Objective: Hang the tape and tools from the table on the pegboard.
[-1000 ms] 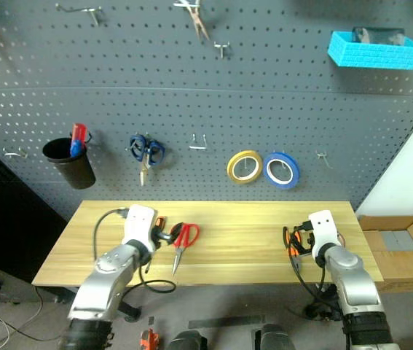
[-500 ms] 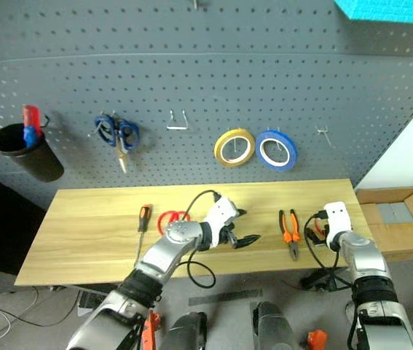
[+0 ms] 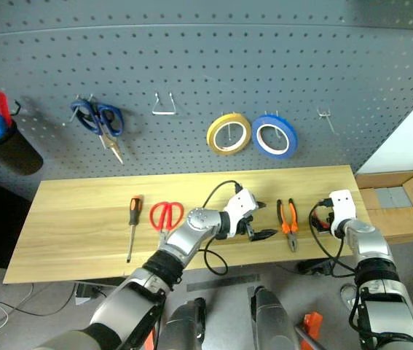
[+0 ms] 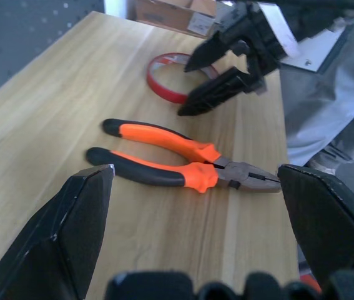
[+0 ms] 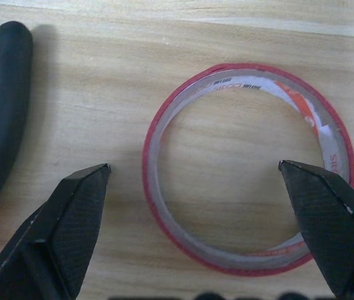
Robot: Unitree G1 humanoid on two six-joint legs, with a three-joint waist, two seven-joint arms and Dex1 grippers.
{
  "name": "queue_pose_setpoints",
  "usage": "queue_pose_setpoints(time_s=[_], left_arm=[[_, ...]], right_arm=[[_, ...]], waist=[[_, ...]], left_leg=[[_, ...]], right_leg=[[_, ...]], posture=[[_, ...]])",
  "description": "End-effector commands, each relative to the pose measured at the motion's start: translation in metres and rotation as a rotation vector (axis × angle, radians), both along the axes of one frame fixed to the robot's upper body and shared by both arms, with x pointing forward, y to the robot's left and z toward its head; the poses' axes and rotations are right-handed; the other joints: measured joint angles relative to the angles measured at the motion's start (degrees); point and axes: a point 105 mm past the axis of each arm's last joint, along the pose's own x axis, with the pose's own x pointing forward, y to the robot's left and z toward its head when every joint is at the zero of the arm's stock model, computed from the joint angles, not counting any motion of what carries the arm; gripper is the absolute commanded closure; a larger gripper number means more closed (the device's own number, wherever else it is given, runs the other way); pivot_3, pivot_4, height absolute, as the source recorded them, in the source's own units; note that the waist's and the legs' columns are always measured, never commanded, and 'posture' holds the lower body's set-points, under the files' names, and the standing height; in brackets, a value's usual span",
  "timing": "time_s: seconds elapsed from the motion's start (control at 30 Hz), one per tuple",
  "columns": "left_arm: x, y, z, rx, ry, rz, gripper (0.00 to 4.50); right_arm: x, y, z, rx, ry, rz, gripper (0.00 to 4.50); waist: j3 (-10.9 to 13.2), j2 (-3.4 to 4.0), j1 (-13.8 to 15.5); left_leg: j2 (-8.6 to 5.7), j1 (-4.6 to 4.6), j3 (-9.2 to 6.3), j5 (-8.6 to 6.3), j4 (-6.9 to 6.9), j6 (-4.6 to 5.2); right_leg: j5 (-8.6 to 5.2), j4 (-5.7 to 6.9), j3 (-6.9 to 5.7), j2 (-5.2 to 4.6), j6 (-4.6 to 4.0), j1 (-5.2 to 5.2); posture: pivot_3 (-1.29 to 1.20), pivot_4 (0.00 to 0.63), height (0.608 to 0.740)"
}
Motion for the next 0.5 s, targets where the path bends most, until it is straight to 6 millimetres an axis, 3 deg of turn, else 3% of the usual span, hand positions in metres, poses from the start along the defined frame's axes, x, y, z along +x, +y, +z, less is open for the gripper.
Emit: queue_pose_setpoints(time_s=[0.03, 0.4, 0.5], left_arm=[[-0.001, -0.009, 0.012, -0.026, -0.043, -0.032, 0.00], [0.013, 0.000, 0.016, -0.037, -0.063, 0.027, 0.00], [0.012, 0.001, 0.016, -0.042, -0.067, 0.029, 0.00]], right_arm=[[-0.007, 0.002, -0.012, 0.036, 0.064, 0.026, 0.63], [-0.006, 0.007, -0.014, 0.038, 0.077, 0.055, 4.39], [-0.007, 0.001, -0.012, 0.009, 0.068, 0.044, 4.49]], waist=[[0.0, -0.02, 0.0], [0.0, -0.02, -0.2], [0.0, -0.01, -0.2]], left_leg=[[0.00, 0.00, 0.00, 0.00, 0.00, 0.00], [0.00, 0.01, 0.00, 0.00, 0.00, -0.01], [0.00, 0.01, 0.00, 0.00, 0.00, -0.01]], right_leg=[[0.00, 0.00, 0.00, 0.00, 0.01, 0.00], [0.02, 0.00, -0.01, 0.00, 0.05, 0.00], [0.03, -0.01, -0.01, 0.00, 0.06, 0.00]], posture=[[-0.09, 0.386, 0.740], [-0.08, 0.347, 0.740], [-0.08, 0.325, 0.740]])
